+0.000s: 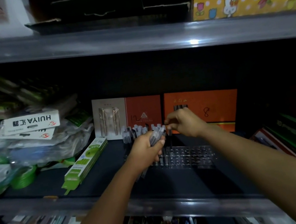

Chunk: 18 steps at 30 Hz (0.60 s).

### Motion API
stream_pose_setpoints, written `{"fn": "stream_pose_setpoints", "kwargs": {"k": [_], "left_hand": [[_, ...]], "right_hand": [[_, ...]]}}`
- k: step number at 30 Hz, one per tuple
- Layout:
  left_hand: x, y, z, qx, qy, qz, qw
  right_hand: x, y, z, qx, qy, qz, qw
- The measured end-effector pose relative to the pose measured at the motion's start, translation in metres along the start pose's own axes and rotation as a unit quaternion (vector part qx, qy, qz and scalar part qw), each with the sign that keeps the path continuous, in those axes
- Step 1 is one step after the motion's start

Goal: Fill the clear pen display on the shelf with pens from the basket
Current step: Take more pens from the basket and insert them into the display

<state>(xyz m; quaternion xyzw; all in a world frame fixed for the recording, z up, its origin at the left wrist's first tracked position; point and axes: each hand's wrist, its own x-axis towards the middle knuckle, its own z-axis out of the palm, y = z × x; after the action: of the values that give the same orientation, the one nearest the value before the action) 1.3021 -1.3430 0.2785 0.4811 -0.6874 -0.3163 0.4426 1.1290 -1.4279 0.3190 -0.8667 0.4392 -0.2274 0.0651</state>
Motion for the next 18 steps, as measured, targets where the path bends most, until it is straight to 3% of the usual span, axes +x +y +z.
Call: {"fn": "stream_pose_setpoints", "kwargs": {"k": [5,8,18], "left_hand": [[-0.001,0.004,0.002,-0.032,-0.003,-0.002,0.999],[-0.002,0.009,0.005,-0.030,0.001,0.005,1.000],[-0.007,0.026,0.008,-0.060,-0.009,0.031,0.998]], "right_hand": [[-0.014,-0.019,-0.026,0.076,0.033,-0.031,0.996],[-0.024,-0.030,-0.036,0.116,0.005,-0.044,0.992],[-0.035,-0.042,-0.053,0.132,-0.012,-0.055,0.990]]}}
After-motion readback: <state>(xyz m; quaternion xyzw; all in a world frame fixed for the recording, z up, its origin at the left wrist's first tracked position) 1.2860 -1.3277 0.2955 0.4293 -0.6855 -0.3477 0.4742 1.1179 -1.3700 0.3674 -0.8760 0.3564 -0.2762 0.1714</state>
